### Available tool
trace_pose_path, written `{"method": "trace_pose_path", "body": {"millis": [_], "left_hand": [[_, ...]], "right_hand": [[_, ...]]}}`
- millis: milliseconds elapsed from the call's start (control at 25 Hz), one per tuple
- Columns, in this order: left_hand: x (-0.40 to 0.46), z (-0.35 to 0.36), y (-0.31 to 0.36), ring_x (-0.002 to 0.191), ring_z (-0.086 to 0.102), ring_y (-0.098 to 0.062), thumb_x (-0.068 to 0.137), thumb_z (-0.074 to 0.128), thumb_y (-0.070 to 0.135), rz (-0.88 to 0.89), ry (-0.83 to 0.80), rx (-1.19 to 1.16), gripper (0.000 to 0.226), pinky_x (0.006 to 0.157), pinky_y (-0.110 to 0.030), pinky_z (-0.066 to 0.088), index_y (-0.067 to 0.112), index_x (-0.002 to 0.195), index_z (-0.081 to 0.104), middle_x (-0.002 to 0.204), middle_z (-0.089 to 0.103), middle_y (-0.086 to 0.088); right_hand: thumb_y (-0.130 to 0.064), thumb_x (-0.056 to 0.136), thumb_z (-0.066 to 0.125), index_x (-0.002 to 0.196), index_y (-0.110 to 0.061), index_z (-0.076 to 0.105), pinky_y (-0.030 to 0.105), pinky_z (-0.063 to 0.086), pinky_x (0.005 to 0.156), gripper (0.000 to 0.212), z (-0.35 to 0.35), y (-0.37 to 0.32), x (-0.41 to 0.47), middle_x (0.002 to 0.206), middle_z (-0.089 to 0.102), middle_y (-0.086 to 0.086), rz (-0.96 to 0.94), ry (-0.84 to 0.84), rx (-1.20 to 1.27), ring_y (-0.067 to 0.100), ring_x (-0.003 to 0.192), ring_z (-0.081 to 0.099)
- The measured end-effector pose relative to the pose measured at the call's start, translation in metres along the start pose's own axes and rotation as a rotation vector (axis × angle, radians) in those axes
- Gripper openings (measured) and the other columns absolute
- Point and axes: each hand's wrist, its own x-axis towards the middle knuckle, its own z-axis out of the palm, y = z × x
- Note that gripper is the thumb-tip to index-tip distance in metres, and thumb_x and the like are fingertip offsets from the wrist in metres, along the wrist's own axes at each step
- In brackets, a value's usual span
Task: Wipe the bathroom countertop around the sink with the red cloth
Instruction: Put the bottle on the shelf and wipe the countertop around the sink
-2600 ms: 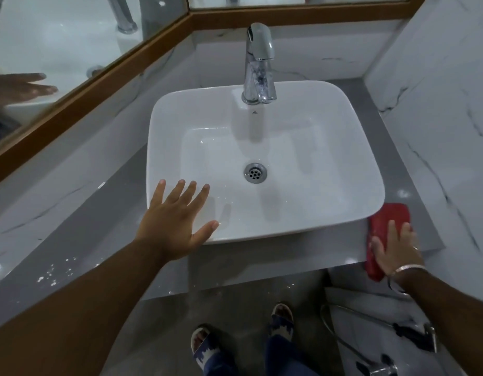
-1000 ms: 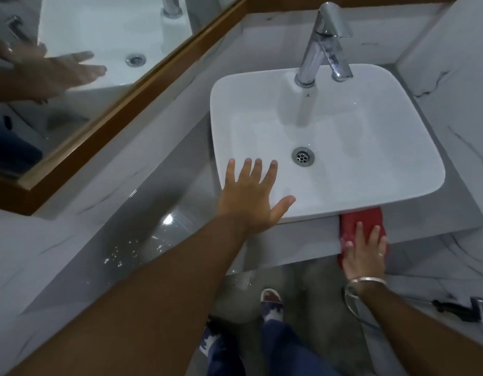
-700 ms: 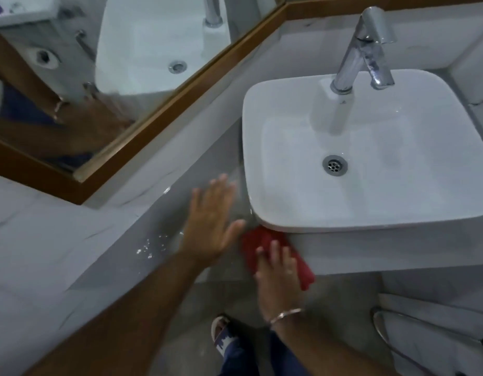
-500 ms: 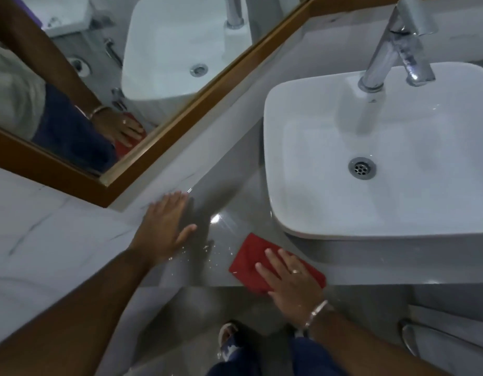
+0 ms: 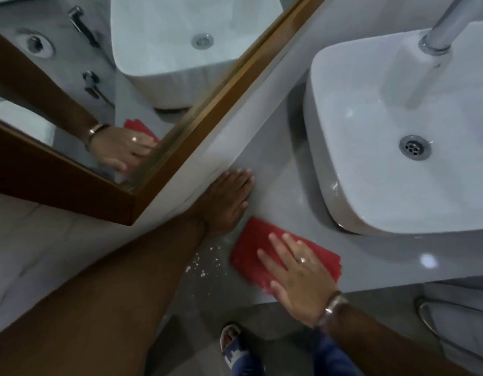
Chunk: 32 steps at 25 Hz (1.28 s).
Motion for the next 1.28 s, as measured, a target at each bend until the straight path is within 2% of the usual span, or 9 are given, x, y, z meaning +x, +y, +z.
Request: {"method": "trace_pose_path", "body": {"millis": [120,240,320,440,520,720,920,1120,1280], "left_hand": [[0.001,-0.001,0.003,0.141,0.038,-0.035,0.096,0.045,0.024,-0.015,0.058,-0.03,0.052,0.115,-0.051,0.032,0.001,0.143,0.045,0.15,0.044,-0.02],[-0.001,-0.002,0.005,0.142,0.036,-0.035,0.096,0.049,0.021,-0.011,0.072,-0.027,0.052,0.115,-0.051,0.032,0.001,0.144,0.043,0.151,0.042,-0.02],[0.0,-0.004,0.004,0.143,0.034,-0.035,0.096,0.047,0.022,-0.01,0.047,-0.027,0.053,0.115,-0.051,0.03,0.001,0.145,0.041,0.153,0.039,-0.021],[0.002,-0.007,0.006,0.145,0.03,-0.036,0.097,0.044,0.023,-0.037,0.01,-0.037,0.056,0.117,-0.052,0.027,0.002,0.147,0.036,0.156,0.034,-0.02],[0.002,-0.006,0.006,0.145,0.03,-0.036,0.097,0.042,0.025,-0.04,0.001,-0.043,0.056,0.117,-0.052,0.027,0.001,0.147,0.036,0.155,0.034,-0.021],[0.003,-0.007,0.005,0.146,0.027,-0.035,0.097,0.028,0.033,-0.043,-0.031,-0.048,0.06,0.119,-0.05,0.023,0.002,0.149,0.034,0.157,0.032,-0.021],[0.003,-0.007,0.007,0.147,0.026,-0.034,0.098,0.033,0.029,-0.048,-0.032,-0.042,0.058,0.121,-0.047,0.02,0.003,0.149,0.033,0.158,0.031,-0.02],[0.002,-0.007,0.005,0.148,0.023,-0.033,0.098,0.037,0.028,-0.046,-0.035,-0.01,0.057,0.121,-0.047,0.018,0.004,0.15,0.032,0.158,0.029,-0.019],[0.003,-0.008,0.007,0.147,0.025,-0.034,0.096,0.044,0.029,-0.049,-0.034,-0.028,0.06,0.121,-0.048,0.02,0.006,0.15,0.033,0.158,0.029,-0.019]], "right_hand": [[-0.047,0.082,0.047,0.152,-0.034,0.018,0.046,0.018,0.117,0.077,-0.003,0.056,-0.033,0.161,0.017,0.006,-0.259,-0.04,-0.179,0.028,0.146,0.021],[-0.046,0.086,0.042,0.152,-0.032,0.014,0.048,0.023,0.116,0.073,-0.021,0.062,-0.024,0.16,0.017,0.008,0.195,0.013,-0.081,0.033,0.144,0.026],[-0.045,0.084,0.041,0.15,-0.029,0.024,0.051,0.024,0.115,0.07,-0.007,0.018,-0.005,0.159,0.02,0.011,0.266,0.017,-0.007,0.036,0.143,0.026],[-0.051,0.085,0.042,0.15,-0.033,0.026,0.048,0.019,0.115,0.07,-0.001,0.025,-0.015,0.16,0.02,0.009,-0.337,-0.074,-0.149,0.031,0.145,0.024],[-0.052,0.085,0.045,0.151,-0.033,0.022,0.047,0.019,0.115,0.072,-0.016,0.079,-0.024,0.161,0.018,0.007,-0.454,-0.078,-0.287,0.028,0.145,0.021],[-0.047,0.086,0.044,0.151,-0.029,0.024,0.053,0.027,0.115,0.07,-0.011,0.028,0.0,0.16,0.023,0.013,0.284,0.001,0.029,0.034,0.145,0.022],[-0.056,0.088,0.039,0.152,-0.034,0.02,0.047,0.022,0.113,0.07,-0.022,0.091,-0.02,0.161,0.017,0.006,-0.531,-0.107,-0.286,0.028,0.145,0.02],[-0.051,0.086,0.042,0.151,-0.026,0.025,0.054,0.033,0.112,0.071,-0.02,0.048,-0.003,0.159,0.023,0.015,0.147,-0.085,-0.034,0.034,0.146,0.018],[-0.056,0.083,0.047,0.153,-0.036,0.018,0.049,0.016,0.116,0.078,-0.01,0.065,-0.041,0.162,0.015,0.007,-0.404,-0.103,-0.177,0.029,0.148,0.013]]}}
